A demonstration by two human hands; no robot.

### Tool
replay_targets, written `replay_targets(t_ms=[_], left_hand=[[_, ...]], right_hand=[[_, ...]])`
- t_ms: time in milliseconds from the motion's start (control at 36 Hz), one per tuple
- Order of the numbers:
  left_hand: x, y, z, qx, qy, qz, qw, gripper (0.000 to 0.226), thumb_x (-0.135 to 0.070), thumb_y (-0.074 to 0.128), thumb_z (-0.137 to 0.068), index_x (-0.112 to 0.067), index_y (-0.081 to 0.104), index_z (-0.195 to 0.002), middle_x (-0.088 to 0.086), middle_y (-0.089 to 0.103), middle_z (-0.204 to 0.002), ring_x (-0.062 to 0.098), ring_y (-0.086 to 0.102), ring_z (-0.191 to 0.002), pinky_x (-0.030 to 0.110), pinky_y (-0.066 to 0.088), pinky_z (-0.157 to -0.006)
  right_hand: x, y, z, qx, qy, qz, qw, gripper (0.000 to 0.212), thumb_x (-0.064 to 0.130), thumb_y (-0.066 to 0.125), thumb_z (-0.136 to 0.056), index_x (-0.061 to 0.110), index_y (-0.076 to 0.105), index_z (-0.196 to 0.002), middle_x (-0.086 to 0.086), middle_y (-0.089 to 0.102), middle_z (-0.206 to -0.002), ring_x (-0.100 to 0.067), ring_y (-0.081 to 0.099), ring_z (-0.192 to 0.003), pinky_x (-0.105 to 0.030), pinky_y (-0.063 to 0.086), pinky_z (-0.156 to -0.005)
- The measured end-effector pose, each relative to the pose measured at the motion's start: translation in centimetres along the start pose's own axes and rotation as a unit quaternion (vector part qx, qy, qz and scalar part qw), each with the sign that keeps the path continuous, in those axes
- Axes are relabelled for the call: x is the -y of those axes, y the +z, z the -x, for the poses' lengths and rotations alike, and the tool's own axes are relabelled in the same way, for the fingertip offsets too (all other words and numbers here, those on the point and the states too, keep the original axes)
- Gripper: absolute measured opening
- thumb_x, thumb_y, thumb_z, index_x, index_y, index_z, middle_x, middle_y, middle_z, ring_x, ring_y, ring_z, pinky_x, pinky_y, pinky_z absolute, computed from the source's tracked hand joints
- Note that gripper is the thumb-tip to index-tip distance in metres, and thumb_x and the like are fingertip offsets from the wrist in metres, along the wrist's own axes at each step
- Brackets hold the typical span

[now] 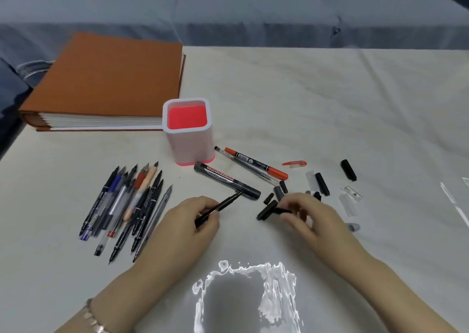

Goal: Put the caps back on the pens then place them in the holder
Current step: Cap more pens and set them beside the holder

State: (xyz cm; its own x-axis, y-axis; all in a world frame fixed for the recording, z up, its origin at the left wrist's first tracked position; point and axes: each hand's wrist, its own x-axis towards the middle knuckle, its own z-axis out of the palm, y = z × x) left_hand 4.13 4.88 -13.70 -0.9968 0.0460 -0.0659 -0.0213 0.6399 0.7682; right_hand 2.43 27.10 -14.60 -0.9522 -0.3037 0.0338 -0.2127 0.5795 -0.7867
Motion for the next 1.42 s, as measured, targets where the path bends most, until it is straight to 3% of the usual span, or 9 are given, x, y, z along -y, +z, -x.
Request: replay_targets(t_ms=[83,139,250,417,611,722,861,1111,1417], left_hand=[[-0.5,-0.1,0.2,0.003,0.01,0.025,1.0,0.017,-0.018,0.053,-0.087,-0.034,0.06,-0.087,-0.013,0.064,-0.085,-0.006,0.054,-0.086,0.005,0.041,-0.069],[-0.8,-0.2,0.3,0.004,0.013,0.04,0.999,0.02,-0.018,0.053,-0.087,-0.037,0.059,-0.083,-0.013,0.064,-0.083,-0.005,0.054,-0.086,0.006,0.041,-0.067],[-1.1,-0.4,0.5,-0.002,0.014,0.054,0.998,0.026,-0.017,0.054,-0.086,-0.041,0.056,-0.077,-0.012,0.063,-0.082,0.001,0.055,-0.086,0.011,0.042,-0.065],[-1.0,-0.7,0.8,-0.005,0.007,0.058,0.998,0.026,-0.016,0.055,-0.086,-0.04,0.056,-0.076,-0.011,0.063,-0.079,0.004,0.055,-0.082,0.009,0.041,-0.063],[-0.9,-0.8,1.2,0.002,-0.011,0.063,0.998,0.026,-0.017,0.056,-0.086,-0.041,0.057,-0.075,-0.011,0.062,-0.075,0.001,0.054,-0.078,0.008,0.039,-0.061],[-0.8,-0.9,1.4,0.01,-0.013,0.069,0.997,0.025,-0.017,0.055,-0.086,-0.04,0.058,-0.076,-0.011,0.063,-0.077,0.003,0.055,-0.079,0.008,0.041,-0.063],[-0.8,-1.1,1.6,0.019,-0.013,0.072,0.997,0.023,-0.017,0.054,-0.086,-0.038,0.06,-0.078,-0.012,0.063,-0.076,0.002,0.055,-0.079,0.009,0.041,-0.064],[-0.9,-1.2,1.8,0.031,0.019,0.044,0.998,0.023,-0.018,0.056,-0.084,-0.039,0.062,-0.078,-0.005,0.063,-0.079,0.01,0.054,-0.08,0.019,0.042,-0.065],[-0.8,-1.2,1.7,0.031,0.03,0.036,0.998,0.029,-0.016,0.056,-0.084,-0.044,0.059,-0.077,-0.005,0.061,-0.076,0.01,0.053,-0.08,0.011,0.039,-0.062]], right_hand=[[1.0,0.0,0.5,-0.055,-0.014,-0.192,0.98,0.021,0.03,0.06,-0.074,0.047,0.062,-0.087,0.01,0.066,-0.087,-0.006,0.061,-0.079,-0.012,0.046,-0.073],[1.7,0.2,0.7,-0.07,-0.028,-0.291,0.954,0.036,0.013,0.059,-0.076,0.045,0.066,-0.089,0.004,0.069,-0.079,-0.006,0.064,-0.074,-0.014,0.048,-0.07],[2.6,0.8,1.0,-0.087,-0.056,-0.327,0.939,0.052,-0.002,0.045,-0.08,0.041,0.066,-0.1,0.001,0.067,-0.071,-0.011,0.063,-0.066,-0.017,0.049,-0.067],[2.8,1.3,1.2,-0.039,-0.033,-0.367,0.929,0.042,0.002,0.04,-0.084,0.035,0.062,-0.097,0.002,0.06,-0.073,-0.021,0.065,-0.06,-0.029,0.053,-0.061],[2.5,1.5,0.5,-0.069,0.048,-0.244,0.966,0.036,-0.002,0.05,-0.088,0.03,0.058,-0.1,0.004,0.065,-0.068,-0.01,0.06,-0.06,-0.017,0.048,-0.065],[2.4,1.5,-0.1,-0.069,0.086,-0.208,0.972,0.022,0.007,0.063,-0.081,0.028,0.059,-0.086,0.005,0.065,-0.069,-0.011,0.057,-0.066,-0.025,0.048,-0.07],[3.0,1.2,-0.6,-0.062,0.058,-0.176,0.981,0.029,0.003,0.059,-0.084,0.031,0.064,-0.077,0.025,0.066,-0.068,0.003,0.058,-0.061,-0.008,0.043,-0.064],[3.2,1.4,-1.1,-0.046,0.043,-0.181,0.981,0.025,0.021,0.055,-0.082,0.044,0.063,-0.076,0.019,0.064,-0.073,0.001,0.054,-0.063,-0.01,0.042,-0.064],[3.3,1.3,-1.1,-0.027,0.046,-0.175,0.983,0.029,0.006,0.054,-0.088,0.032,0.063,-0.08,0.017,0.062,-0.074,0.0,0.054,-0.064,-0.009,0.042,-0.065]])
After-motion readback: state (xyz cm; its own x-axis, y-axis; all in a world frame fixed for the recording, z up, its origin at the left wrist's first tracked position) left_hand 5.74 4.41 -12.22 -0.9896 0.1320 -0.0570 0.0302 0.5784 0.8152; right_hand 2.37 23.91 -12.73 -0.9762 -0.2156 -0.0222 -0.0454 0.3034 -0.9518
